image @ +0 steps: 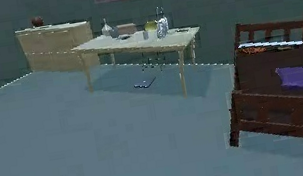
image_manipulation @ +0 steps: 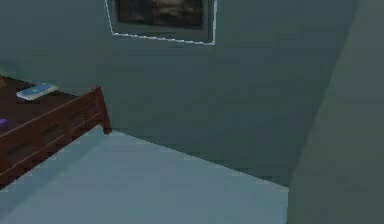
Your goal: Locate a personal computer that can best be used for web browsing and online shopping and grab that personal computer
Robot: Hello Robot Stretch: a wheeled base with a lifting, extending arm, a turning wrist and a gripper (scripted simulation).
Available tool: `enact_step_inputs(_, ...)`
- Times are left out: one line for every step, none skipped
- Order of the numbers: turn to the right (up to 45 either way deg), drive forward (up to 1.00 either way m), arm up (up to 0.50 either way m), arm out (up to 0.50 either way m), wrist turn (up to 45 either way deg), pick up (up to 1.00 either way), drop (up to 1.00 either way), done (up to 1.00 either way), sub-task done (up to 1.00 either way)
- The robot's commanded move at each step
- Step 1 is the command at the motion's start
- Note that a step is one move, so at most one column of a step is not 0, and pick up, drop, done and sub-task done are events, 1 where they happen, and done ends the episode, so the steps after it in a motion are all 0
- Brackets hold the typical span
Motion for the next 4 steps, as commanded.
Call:
enact_step_inputs(0.0,1.0,0.0,0.0,0.0,0.0,0.0,0.0,0.0)
enact_step_inputs(0.0,1.0,0.0,0.0,0.0,0.0,0.0,0.0,0.0)
enact_step_inputs(0.0,0.15,0.0,0.0,0.0,0.0,0.0,0.0,0.0)
enact_step_inputs(-45.0,0.0,0.0,0.0,0.0,0.0,0.0,0.0,0.0)
